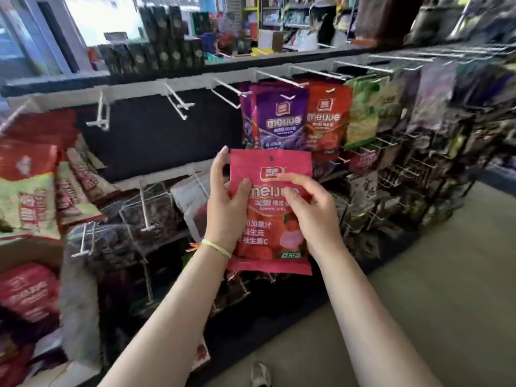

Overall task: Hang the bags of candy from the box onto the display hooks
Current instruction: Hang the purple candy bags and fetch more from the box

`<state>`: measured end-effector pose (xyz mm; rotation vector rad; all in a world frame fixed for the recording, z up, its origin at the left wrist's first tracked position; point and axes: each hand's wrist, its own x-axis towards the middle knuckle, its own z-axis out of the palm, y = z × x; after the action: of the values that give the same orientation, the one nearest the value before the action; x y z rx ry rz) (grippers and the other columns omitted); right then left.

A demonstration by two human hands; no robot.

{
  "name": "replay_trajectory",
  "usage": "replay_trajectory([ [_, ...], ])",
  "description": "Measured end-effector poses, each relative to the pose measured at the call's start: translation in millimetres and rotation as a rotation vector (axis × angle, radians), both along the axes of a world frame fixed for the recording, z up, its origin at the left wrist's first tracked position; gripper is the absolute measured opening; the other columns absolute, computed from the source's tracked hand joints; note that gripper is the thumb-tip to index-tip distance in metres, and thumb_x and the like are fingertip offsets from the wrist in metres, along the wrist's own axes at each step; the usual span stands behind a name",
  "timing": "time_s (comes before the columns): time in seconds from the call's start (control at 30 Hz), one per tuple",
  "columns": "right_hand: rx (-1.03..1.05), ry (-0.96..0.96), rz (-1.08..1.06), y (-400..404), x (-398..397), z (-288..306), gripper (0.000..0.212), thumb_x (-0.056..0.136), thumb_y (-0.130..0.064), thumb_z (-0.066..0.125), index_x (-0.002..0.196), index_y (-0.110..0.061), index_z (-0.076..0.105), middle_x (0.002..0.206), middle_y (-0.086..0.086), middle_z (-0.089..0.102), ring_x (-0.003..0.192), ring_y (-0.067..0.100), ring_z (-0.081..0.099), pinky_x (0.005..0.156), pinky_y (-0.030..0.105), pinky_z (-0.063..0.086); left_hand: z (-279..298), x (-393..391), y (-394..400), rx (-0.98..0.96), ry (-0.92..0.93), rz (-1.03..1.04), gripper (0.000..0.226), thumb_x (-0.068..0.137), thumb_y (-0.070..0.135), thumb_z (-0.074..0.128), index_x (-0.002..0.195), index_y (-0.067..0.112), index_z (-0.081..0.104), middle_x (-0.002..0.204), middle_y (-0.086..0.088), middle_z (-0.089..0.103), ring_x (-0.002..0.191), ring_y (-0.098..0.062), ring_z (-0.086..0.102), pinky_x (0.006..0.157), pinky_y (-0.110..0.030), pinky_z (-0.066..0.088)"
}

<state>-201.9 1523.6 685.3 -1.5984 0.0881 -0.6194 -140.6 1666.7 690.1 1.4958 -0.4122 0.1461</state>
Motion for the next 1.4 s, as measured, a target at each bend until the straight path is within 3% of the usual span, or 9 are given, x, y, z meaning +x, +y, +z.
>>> replay_trajectory([
  [0.1,0.095,0.025,0.025,-43.9,22.3,6.2,0.022,0.094,-0.011,0.067,0.106,-0.027,0.077,0.11,0.0,0.075,0.103,0.02,0.071,0.089,0.046,0.059,-3.4,30.3,-47.0,0.067,-0.121,-0.041,0.034,0.101,0.004,0.05,0.121,0.03,0.062,0.115,0.003,0.068,0.1,-0.014,0.065,0.087,-0.041,0.056],
  [0.2,0.084,0.04,0.024,-85.5,47.8,13.4,0.023,0.093,-0.009,0.069,0.105,-0.027,0.077,0.11,-0.001,0.075,0.102,0.02,0.072,0.084,0.041,0.061,-5.9,59.8,-91.0,-0.005,-0.047,-0.084,0.026,0.097,0.003,0.054,0.112,0.014,0.072,0.112,-0.001,0.073,0.107,-0.018,0.067,0.097,-0.047,0.054],
  [0.37,0.066,0.09,0.018,-146.5,91.7,24.5,0.025,0.094,-0.008,0.066,0.111,-0.024,0.076,0.111,-0.003,0.075,0.1,0.015,0.073,0.075,0.03,0.06,8.9,108.1,-150.2,-0.028,-0.037,-0.154,0.038,0.089,0.003,0.067,0.124,0.018,0.07,0.121,0.001,0.071,0.113,-0.017,0.067,0.098,-0.046,0.055],
  [0.6,0.139,0.049,-0.017,-222.7,148.2,40.8,0.03,0.097,-0.009,0.062,0.111,-0.032,0.077,0.11,-0.006,0.076,0.102,0.015,0.072,0.08,0.032,0.061,25.7,160.4,-226.0,0.006,-0.06,-0.121,0.039,0.09,0.006,0.069,0.126,0.02,0.069,0.119,0.001,0.071,0.107,-0.017,0.069,0.092,-0.045,0.058],
  [0.73,0.138,0.033,0.056,-258.6,179.8,49.3,0.032,0.098,-0.013,0.062,0.114,-0.037,0.075,0.118,-0.004,0.073,0.108,0.016,0.07,0.088,0.038,0.06,31.0,177.4,-252.8,-0.012,-0.051,-0.026,0.035,0.091,0.007,0.07,0.124,0.019,0.07,0.12,-0.003,0.07,0.108,-0.019,0.069,0.091,-0.046,0.059],
  [0.9,0.122,0.044,0.186,-284.5,211.9,56.7,0.032,0.1,-0.011,0.06,0.117,-0.034,0.073,0.106,-0.012,0.076,0.099,0.01,0.073,0.08,0.032,0.061,31.9,190.4,-273.9,0.008,-0.052,0.132,0.036,0.092,0.015,0.069,0.127,0.025,0.068,0.123,0.001,0.068,0.111,-0.017,0.068,0.089,-0.045,0.059],
  [1.1,-0.028,0.012,0.298,-305.3,228.3,50.3,0.034,0.101,-0.01,0.058,0.126,-0.029,0.07,0.11,-0.012,0.075,0.095,0.017,0.074,0.079,0.04,0.063,22.5,188.3,-293.0,0.174,-0.198,0.363,0.039,0.093,0.014,0.066,0.128,0.031,0.067,0.113,0.004,0.066,0.105,-0.015,0.065,0.089,-0.042,0.058],
  [1.27,-0.064,-0.037,0.371,-312.7,226.8,43.2,0.034,0.102,-0.01,0.055,0.131,-0.023,0.066,0.119,-0.009,0.071,0.1,0.004,0.071,0.074,0.022,0.06,18.1,178.2,-303.6,0.26,-0.251,0.516,0.043,0.092,0.006,0.065,0.13,0.025,0.066,0.104,-0.008,0.062,0.091,-0.016,0.059,0.084,-0.031,0.055],
  [1.4,-0.053,-0.068,0.357,-318.0,230.8,36.9,0.033,0.103,-0.015,0.055,0.133,-0.025,0.065,0.128,-0.003,0.068,0.113,0.012,0.068,0.088,0.04,0.061,23.0,174.7,-311.5,0.304,-0.285,0.533,0.044,0.094,0.008,0.065,0.135,0.025,0.063,0.1,-0.006,0.058,0.082,-0.02,0.057,0.075,-0.03,0.057],
])
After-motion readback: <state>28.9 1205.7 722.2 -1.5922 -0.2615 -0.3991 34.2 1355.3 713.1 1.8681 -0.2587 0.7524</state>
